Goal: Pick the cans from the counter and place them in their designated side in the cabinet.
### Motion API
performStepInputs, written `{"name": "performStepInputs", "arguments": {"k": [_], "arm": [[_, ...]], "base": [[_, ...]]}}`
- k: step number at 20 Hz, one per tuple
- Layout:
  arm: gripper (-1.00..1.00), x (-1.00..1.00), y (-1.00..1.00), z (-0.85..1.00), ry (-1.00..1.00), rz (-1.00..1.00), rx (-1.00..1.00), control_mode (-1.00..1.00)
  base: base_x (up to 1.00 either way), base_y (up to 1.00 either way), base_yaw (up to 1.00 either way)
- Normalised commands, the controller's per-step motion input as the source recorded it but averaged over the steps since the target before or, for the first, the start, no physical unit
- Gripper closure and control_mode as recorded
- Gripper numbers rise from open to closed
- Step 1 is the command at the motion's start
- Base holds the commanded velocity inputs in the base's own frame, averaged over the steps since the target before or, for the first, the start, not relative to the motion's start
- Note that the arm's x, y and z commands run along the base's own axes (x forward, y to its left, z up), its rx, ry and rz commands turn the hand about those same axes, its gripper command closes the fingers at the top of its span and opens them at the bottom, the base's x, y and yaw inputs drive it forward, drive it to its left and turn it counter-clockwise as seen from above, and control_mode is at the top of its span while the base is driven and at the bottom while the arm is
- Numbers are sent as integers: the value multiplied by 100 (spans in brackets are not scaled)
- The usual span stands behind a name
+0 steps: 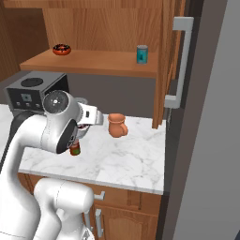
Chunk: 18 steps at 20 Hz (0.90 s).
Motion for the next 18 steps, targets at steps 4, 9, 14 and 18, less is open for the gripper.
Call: {"name": "performStepInputs", "arguments": {"k": [4, 9, 14, 18], "arm": [[100, -4, 0, 18, 0, 0, 0, -100], [100, -7, -2, 12, 0, 1, 0, -100], [100, -19, -9, 5, 0, 1, 0, -100], [100, -21, -8, 5, 0, 0, 0, -100]], "base": [[0, 0, 0], [0, 0, 0], [0, 0, 0], [0, 0, 0]]}}
